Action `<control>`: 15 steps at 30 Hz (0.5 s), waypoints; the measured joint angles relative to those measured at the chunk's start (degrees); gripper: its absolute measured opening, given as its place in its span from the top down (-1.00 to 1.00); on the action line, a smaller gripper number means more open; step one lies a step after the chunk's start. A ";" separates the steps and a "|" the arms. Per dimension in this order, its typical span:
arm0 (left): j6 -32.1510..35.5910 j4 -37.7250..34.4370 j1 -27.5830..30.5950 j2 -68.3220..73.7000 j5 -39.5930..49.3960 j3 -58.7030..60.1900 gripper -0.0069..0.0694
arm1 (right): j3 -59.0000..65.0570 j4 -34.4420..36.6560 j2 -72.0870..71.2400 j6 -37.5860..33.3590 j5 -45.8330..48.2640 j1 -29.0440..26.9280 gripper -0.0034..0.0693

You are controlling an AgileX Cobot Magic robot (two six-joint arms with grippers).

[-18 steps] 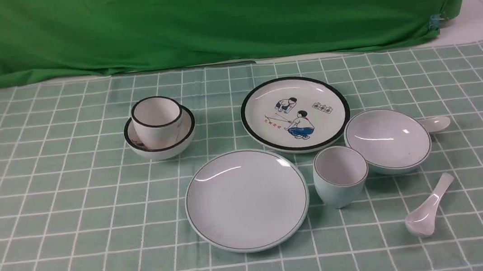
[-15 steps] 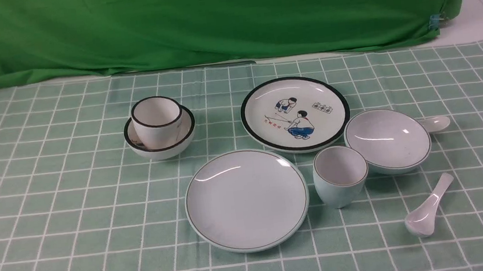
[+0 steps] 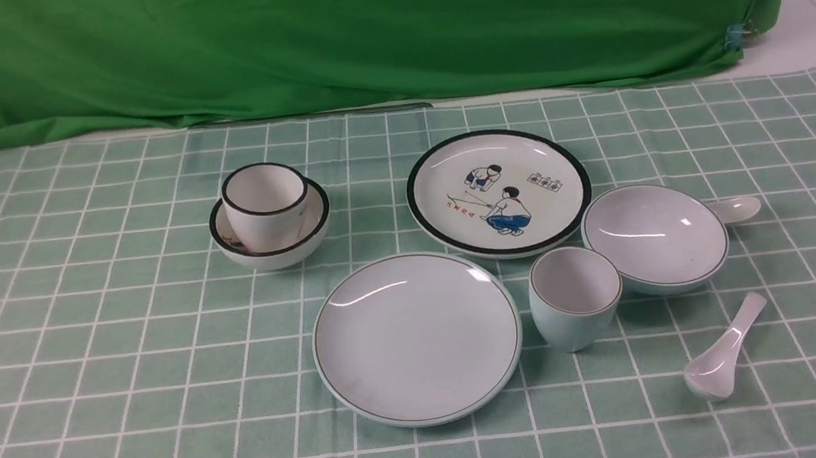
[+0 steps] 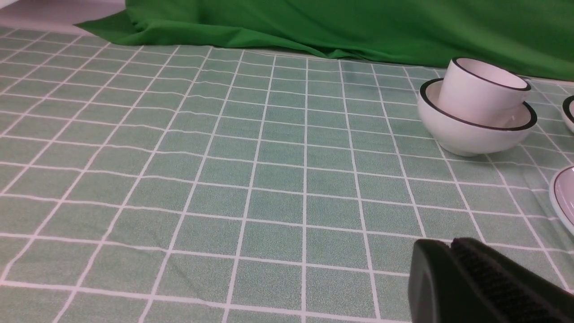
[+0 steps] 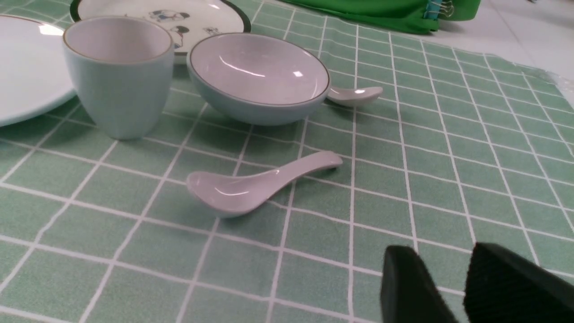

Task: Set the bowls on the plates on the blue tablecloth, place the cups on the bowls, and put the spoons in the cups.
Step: 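Reach the grippers toward the bowl and tableware on the table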

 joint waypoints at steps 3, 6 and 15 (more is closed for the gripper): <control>0.00 0.00 0.00 0.00 0.00 0.00 0.77 | 0.00 0.00 0.00 0.00 0.00 0.00 0.24; 0.00 0.00 0.00 0.00 -0.20 0.00 0.77 | 0.00 0.00 0.00 0.00 0.00 0.00 0.24; -10.05 -25.35 0.00 0.00 -9.39 0.00 0.77 | 0.00 0.00 0.00 0.00 0.00 0.00 0.24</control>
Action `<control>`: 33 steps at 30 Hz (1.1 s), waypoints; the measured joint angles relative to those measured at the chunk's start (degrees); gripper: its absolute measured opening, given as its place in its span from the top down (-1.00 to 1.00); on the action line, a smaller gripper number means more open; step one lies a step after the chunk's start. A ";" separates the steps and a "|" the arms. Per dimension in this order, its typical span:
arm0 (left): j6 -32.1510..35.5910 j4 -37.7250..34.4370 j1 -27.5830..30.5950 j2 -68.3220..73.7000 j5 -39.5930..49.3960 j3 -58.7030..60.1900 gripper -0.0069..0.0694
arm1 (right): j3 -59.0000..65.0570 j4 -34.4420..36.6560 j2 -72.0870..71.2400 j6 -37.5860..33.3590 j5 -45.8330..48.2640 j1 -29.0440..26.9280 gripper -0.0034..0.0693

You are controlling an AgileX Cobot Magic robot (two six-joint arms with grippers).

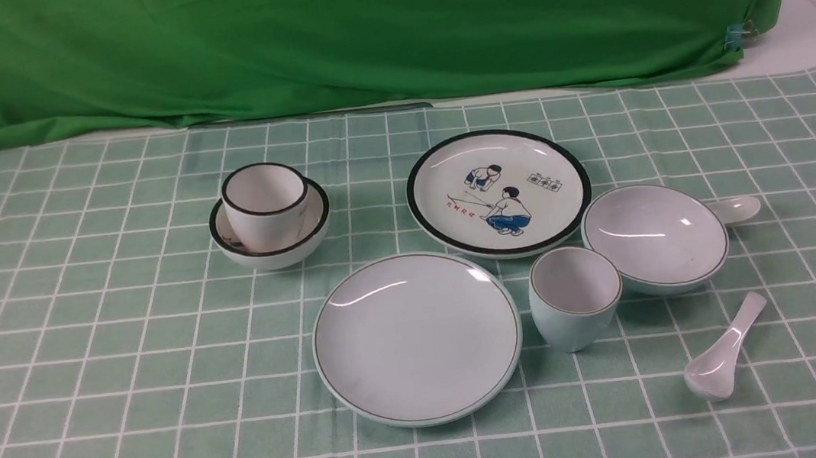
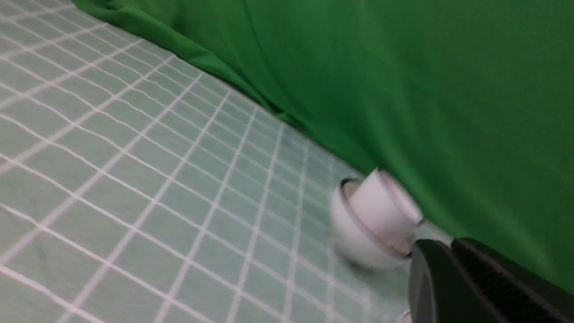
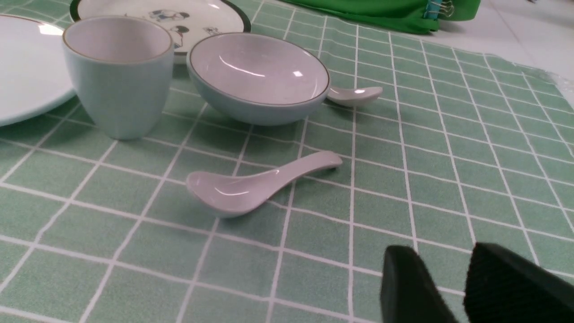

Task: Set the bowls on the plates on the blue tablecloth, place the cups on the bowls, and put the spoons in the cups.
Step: 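Reach the grippers toward the bowl and tableware on the table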

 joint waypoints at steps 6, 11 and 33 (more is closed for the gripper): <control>-3.01 -7.36 -0.31 0.00 -6.77 -0.85 0.77 | 0.00 0.00 0.00 0.00 0.00 0.00 0.24; 6.85 -0.21 -3.92 5.72 13.97 -14.75 0.77 | 0.00 0.00 0.00 0.00 0.00 0.00 0.24; 43.17 -8.00 -29.44 49.40 27.78 -37.17 0.82 | 0.00 1.39 0.00 2.45 -2.18 0.00 0.24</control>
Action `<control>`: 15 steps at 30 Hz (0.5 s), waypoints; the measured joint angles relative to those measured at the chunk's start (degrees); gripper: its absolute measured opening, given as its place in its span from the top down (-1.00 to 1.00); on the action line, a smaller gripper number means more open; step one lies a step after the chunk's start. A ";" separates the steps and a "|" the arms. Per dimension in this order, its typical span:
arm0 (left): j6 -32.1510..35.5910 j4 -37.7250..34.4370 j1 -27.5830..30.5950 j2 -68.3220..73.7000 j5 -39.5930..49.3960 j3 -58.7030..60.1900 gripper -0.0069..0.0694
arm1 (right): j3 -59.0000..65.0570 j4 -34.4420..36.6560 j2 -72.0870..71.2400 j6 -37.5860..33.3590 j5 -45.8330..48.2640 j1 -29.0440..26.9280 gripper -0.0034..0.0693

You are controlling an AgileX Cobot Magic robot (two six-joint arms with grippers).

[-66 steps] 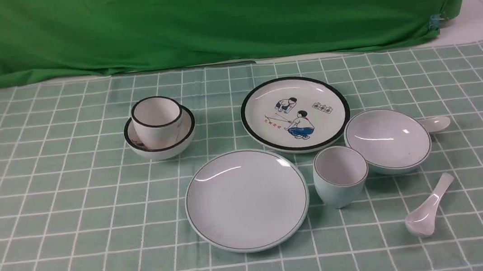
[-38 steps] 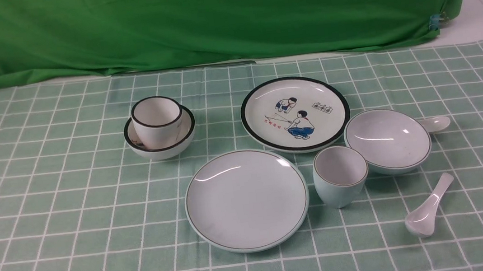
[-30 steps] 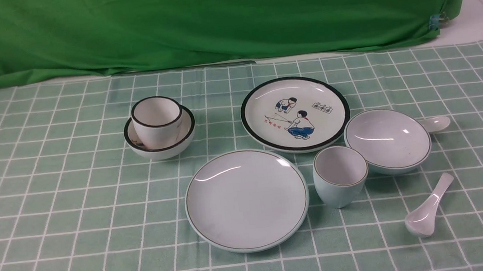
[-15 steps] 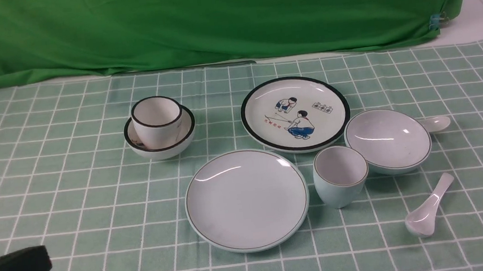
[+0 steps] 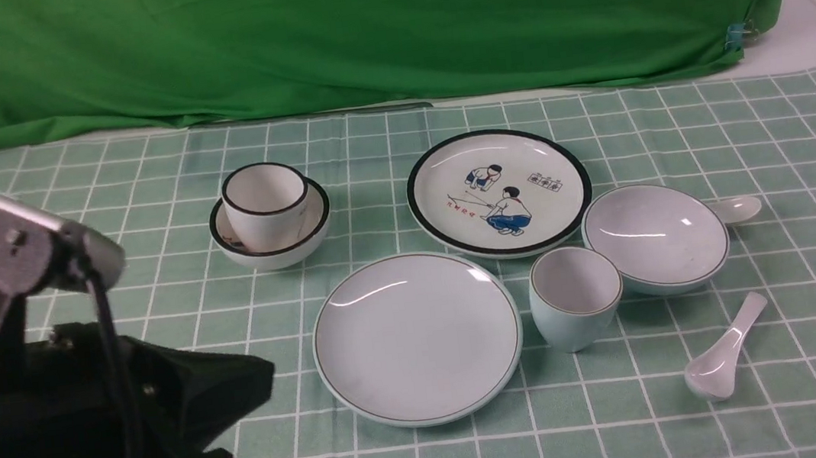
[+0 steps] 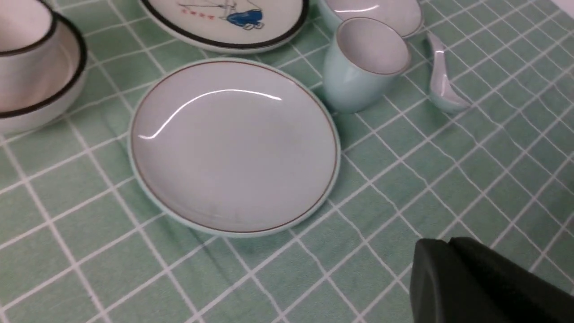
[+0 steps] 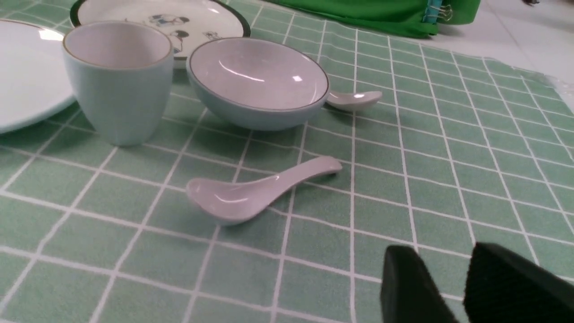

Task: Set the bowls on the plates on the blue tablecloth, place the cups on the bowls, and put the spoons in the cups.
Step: 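Reach the grippers toward the bowl and tableware on the table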

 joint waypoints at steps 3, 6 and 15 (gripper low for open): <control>-0.24 0.06 -2.38 0.12 -0.23 0.00 0.82 | 0.00 4.61 0.00 12.65 -7.55 0.00 0.24; -0.24 1.98 -2.58 0.12 -0.08 0.00 0.82 | 0.00 5.91 0.00 23.94 -15.05 0.00 0.24; -0.34 3.59 -2.58 0.18 -1.01 0.00 0.80 | -13.55 6.28 13.23 23.94 2.53 4.18 0.49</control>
